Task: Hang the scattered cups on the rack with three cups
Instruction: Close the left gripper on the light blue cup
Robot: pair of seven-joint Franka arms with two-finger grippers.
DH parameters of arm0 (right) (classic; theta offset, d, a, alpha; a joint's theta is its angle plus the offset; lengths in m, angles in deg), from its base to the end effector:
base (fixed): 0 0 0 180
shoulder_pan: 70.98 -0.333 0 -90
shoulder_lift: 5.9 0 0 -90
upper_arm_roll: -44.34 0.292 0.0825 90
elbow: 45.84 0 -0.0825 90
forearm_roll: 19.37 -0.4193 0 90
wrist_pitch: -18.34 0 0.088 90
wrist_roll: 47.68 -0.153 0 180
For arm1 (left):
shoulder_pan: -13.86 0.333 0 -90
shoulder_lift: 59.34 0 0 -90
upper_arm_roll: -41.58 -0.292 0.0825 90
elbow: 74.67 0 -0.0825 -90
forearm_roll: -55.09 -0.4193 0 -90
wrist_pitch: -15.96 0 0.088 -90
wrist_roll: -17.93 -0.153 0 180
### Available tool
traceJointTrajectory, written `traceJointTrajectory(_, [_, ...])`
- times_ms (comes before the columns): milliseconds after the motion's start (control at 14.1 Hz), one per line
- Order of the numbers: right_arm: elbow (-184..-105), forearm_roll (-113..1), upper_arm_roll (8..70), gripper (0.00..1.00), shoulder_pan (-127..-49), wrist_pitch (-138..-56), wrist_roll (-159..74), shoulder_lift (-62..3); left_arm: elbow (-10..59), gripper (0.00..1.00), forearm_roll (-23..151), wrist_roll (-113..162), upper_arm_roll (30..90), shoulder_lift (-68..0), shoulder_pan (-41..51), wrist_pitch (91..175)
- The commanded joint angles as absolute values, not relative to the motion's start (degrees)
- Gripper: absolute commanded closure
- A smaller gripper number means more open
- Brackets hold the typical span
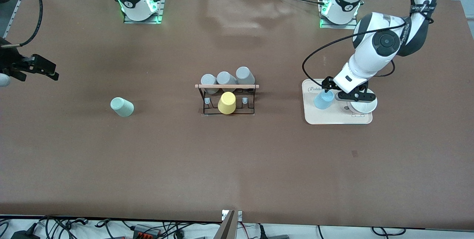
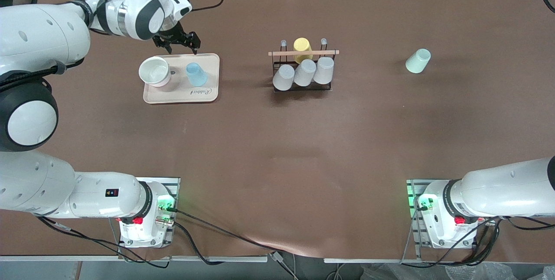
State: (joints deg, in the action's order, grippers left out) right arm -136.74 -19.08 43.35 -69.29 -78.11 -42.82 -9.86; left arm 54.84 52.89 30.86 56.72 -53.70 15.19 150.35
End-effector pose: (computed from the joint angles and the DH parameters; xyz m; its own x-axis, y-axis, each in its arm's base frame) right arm 0.6188 -0.0294 0.5148 0.9989 0.0387 0.0271 0.0385 -0.9992 0.0086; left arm 0.5354 -0.1319 0.2241 0.9991 -0.0412 -0.0090 -0.0413 -0.9991 -0.0036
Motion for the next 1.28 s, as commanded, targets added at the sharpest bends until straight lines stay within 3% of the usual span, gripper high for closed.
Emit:
traceJointTrajectory(0, [-137.60, -18.58, 43.73, 0.00, -69.04, -78.69, -42.93, -8.98, 56.37, 0.00, 51.58, 31.20, 56.87, -51.71, 15.44, 155.25])
traceJointTrajectory(1139, [-137.42, -18.76, 43.73, 0.00, -69.13, -79.66, -42.93, -9.33, 61.91, 0.00, 50.09, 31.38, 56.52, -42.82, 15.44, 171.52])
traceJointTrajectory(1210, [-137.51, -18.76, 43.73, 0.00, -69.13, -79.48, -42.93, -8.98, 61.91, 0.13, 49.39, 31.38, 56.61, -42.82, 15.44, 171.52])
